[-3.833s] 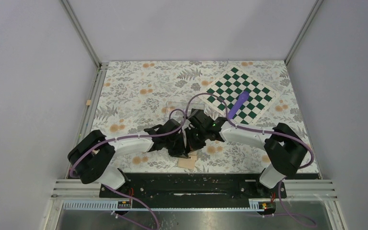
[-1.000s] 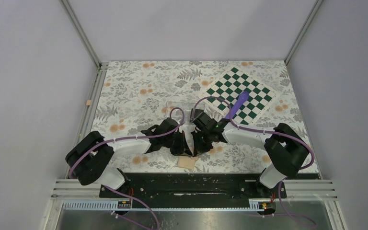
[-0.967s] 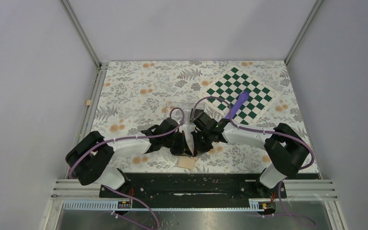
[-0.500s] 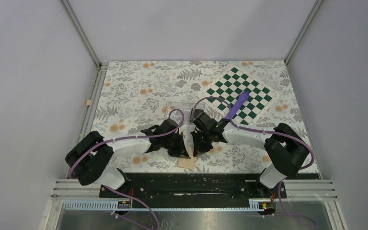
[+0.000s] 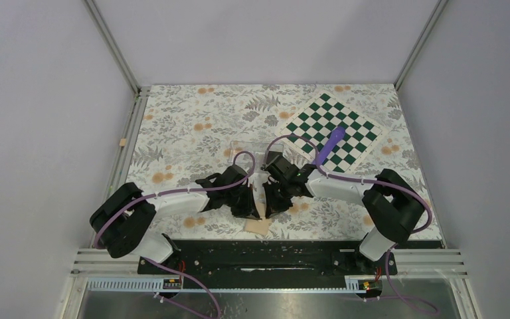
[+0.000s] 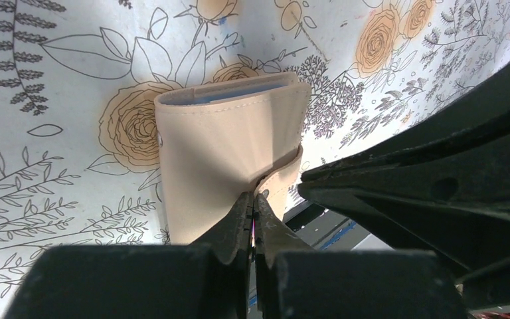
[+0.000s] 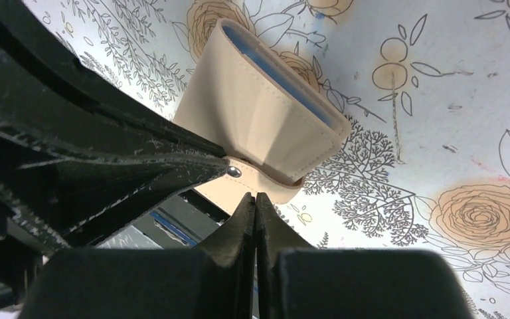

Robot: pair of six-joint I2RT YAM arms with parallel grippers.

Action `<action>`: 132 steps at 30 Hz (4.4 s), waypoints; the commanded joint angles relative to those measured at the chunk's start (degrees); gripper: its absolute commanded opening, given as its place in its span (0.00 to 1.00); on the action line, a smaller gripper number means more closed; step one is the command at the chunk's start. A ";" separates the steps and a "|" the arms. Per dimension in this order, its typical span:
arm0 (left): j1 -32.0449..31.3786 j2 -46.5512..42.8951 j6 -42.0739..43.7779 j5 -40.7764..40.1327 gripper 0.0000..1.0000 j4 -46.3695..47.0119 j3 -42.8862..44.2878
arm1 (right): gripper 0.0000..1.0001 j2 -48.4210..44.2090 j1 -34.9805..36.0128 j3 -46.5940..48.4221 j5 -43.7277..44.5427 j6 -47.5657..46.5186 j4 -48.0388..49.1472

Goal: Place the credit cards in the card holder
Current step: Close the card holder at the center of the board.

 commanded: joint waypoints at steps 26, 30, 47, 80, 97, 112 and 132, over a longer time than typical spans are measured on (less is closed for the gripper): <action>0.05 -0.69 1.52 -3.40 0.00 0.58 3.91 | 0.00 2.14 -0.33 2.68 -1.96 -0.97 1.62; 0.04 -0.20 1.70 -3.70 0.00 -0.32 3.92 | 0.00 3.31 -0.21 2.72 -2.16 -0.64 1.87; -0.60 4.88 0.23 -4.68 0.00 -1.17 4.28 | 0.00 10.72 1.85 4.25 2.49 -0.70 1.75; -3.08 0.81 -1.00 -5.74 0.00 -0.12 5.59 | 0.00 -1.30 2.40 1.72 2.40 -0.65 2.22; -3.06 0.30 -0.92 -4.96 0.00 -0.01 4.72 | 0.00 -0.26 2.42 1.41 5.58 -1.43 -0.89; -2.08 -1.49 -3.81 -0.33 0.25 7.12 0.21 | 0.00 1.87 2.43 -0.08 5.29 -1.22 0.58; -2.06 2.93 -3.45 -0.52 0.00 6.76 0.98 | 0.00 1.85 2.43 0.31 4.91 -1.27 0.66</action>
